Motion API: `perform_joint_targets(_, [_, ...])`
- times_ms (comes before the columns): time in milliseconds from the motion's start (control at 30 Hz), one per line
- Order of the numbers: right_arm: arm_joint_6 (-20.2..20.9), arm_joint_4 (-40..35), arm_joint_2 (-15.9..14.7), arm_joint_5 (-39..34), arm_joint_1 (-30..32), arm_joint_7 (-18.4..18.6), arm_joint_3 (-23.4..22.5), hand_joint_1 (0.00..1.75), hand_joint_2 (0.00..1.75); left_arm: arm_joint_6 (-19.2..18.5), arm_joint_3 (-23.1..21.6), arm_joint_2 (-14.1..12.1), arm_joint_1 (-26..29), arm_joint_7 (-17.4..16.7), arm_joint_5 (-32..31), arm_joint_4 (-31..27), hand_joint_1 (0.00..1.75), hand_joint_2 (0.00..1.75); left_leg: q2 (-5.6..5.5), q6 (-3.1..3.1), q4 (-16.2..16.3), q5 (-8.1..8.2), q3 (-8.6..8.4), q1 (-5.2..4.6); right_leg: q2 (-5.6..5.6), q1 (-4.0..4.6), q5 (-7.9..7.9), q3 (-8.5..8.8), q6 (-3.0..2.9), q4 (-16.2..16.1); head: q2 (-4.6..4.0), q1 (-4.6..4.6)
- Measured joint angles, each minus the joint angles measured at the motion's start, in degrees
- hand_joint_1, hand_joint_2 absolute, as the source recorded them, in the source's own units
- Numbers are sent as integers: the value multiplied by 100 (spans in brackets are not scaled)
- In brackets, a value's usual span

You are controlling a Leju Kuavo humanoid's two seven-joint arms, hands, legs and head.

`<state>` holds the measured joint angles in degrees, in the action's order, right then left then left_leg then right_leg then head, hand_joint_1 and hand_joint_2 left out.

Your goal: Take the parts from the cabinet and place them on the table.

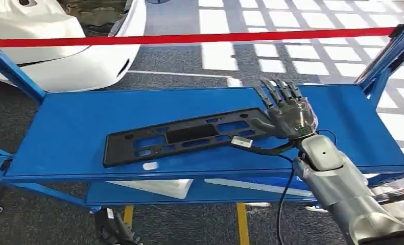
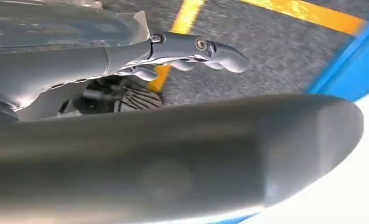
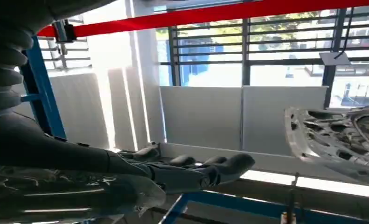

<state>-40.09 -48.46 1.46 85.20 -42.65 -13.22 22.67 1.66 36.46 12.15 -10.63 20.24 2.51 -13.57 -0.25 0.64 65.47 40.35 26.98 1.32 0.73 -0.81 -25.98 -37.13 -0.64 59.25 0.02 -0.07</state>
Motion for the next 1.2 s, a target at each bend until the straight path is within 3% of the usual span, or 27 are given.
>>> perform_joint_targets(33, [0, 15, 0, 0, 34, 0, 2, 0, 175, 0, 0, 0, 7, -2, -11, 0, 0, 0, 0, -5, 499, 138, 331, -14, -3, 1, -26, 33, -9, -6, 0, -7])
perform_joint_targets(67, [0, 30, 0, 2, 81, 0, 9, 0, 175, 0, 0, 0, 32, -2, -11, 0, 0, 0, -1, -7, 896, 160, 653, -28, 0, 3, -59, 64, -12, -5, 0, -8])
perform_joint_targets(100, [0, 44, 0, 2, 113, -2, 11, 0, 175, 0, 0, 0, 60, -7, -11, 0, 0, 0, 0, -4, 1017, 18, 873, -31, 7, 4, -91, 102, -9, -4, 0, -4])
perform_joint_targets(133, [0, 46, 0, -7, 129, -13, 13, 0, 175, -15, 2, 0, 86, -11, -9, 0, 0, 0, 0, 3, 852, -300, 965, -28, 18, 4, -125, 151, 1, -3, 0, -7])
perform_joint_targets(200, [0, 46, 2, -20, 118, -28, 17, 0, 175, -26, 2, 0, 91, -11, -9, 0, 0, 0, 3, 1, 14, -1144, 891, -10, 30, -2, -204, 268, 42, 0, 0, -7])
perform_joint_targets(233, [0, 48, 2, -26, 119, -35, 17, 0, 175, -26, 2, 0, 98, -11, -11, 0, 0, 0, 5, -3, -229, -1339, 845, -7, 30, -3, -240, 301, 72, -4, 0, 0])
perform_joint_targets(267, [0, 68, 2, -31, 99, -48, 17, 0, 175, -26, 2, 0, 107, -13, -13, 24, 0, 0, 6, -4, -219, -1369, 874, -44, 46, 34, -239, 302, 98, 4, 0, 2])
perform_joint_targets(367, [-2, 76, 2, -35, 91, -55, 17, 0, 175, -13, 2, 0, 92, -15, 2, 24, 0, 0, -4, -69, -359, -1243, 833, -58, 33, 19, -215, 252, 155, -6, 0, 7])
perform_joint_targets(433, [-7, 63, 2, -39, 58, -55, 13, 0, 175, -17, 2, 0, 59, -11, 4, 24, 0, 0, -22, -169, -572, -1123, 693, -4, 10, 16, -310, 206, 231, 80, 0, 13])
perform_joint_targets(467, [-7, 65, 2, -42, 37, -55, 13, 0, 175, -17, 2, 2, 49, -4, 4, 24, 0, 0, -27, -180, -607, -1129, 674, -3, -16, 16, -411, 102, 248, 301, 0, 22])
perform_joint_targets(533, [-5, 72, 4, -42, 29, -55, 15, 0, 175, -17, 0, 2, 50, -4, 2, 24, 0, 0, -24, -204, -607, -1118, 648, -14, -44, 15, -750, -379, 270, 1230, 0, 15])
perform_joint_targets(567, [-4, 81, 2, -44, 44, -55, 15, 0, 175, -11, 2, 2, 55, -4, 2, 24, 0, 0, -24, -218, -607, -1109, 633, -26, -48, 15, -843, -601, 269, 1618, 0, 15])
perform_joint_targets(600, [-4, 90, 2, -44, 52, -57, 15, 0, 175, 26, 0, 2, 58, -7, 4, 24, 0, 0, -27, -232, -605, -1096, 612, -42, -47, 17, -825, -748, 259, 1813, 0, 15])
perform_joint_targets(633, [-4, 96, 0, -44, 53, -59, 15, 0, 175, 52, 2, 2, 60, -15, 4, 24, 0, 0, -31, -243, -606, -1080, 577, -60, -46, 22, -650, -737, 235, 1687, 0, 17])
perform_joint_targets(667, [-4, 96, 0, -48, 41, -61, 15, 0, 175, 83, 0, 2, 57, -22, 4, 24, 0, 0, -38, -251, -606, -1054, 536, -82, -45, 39, -379, -602, 190, 1335, 0, 15])
perform_joint_targets(700, [-4, 96, 2, -63, 24, -68, 15, 0, 175, 169, 0, 2, 49, -53, 4, 24, 0, 0, -42, -251, -609, -1025, 488, -101, -44, 58, -67, -390, 141, 820, 0, 15])
perform_joint_targets(733, [-4, 98, 0, -91, -1, -74, 15, 0, 175, 295, -4, 13, 37, -109, 4, 24, 0, 0, -43, -245, -613, -992, 444, -111, -30, 107, 209, -165, 53, 240, 0, 17])
perform_joint_targets(767, [-4, 107, 0, -127, -16, -107, 17, 0, 175, 354, -7, 35, 38, -127, 4, 24, 0, 0, -40, -233, -642, -988, 458, -86, -31, 119, 120, -111, -24, 207, 0, -18])
perform_joint_targets(833, [-2, 159, -2, -220, -35, -242, 31, 0, 175, 498, -7, 39, 22, -225, 4, 24, 0, 0, -44, -181, -634, -988, 480, -62, -26, 188, 189, -98, -27, 100, 0, 0])
perform_joint_targets(900, [-2, 254, 0, -387, -87, -387, 37, 0, 175, 593, -9, 37, 6, -238, 4, 26, 0, 0, -34, -173, -626, -977, 496, -73, -28, 173, 124, -74, 63, 31, 0, 0])
perform_joint_targets(933, [-2, 325, 0, -489, -119, -498, 52, 0, 175, 634, -9, 33, -10, -245, 4, 26, 0, 0, -30, -162, -625, -969, 503, -92, -25, 150, 61, -63, 76, 0, 0, 5])
perform_joint_targets(1067, [57, 608, 0, -1021, -136, -883, 184, 0, 175, 695, -9, 22, -20, -254, 2, 26, 0, 0, -31, -161, -654, -969, 493, -107, -24, 133, 50, -68, 74, 8, 0, 0])
perform_joint_targets(1200, [302, 627, -11, -1250, -132, -938, 523, 0, 175, 734, -11, 20, -17, -273, 4, 26, 0, 0, -30, -146, -662, -978, 486, -105, -16, 135, 49, -70, 67, 15, 0, 0])
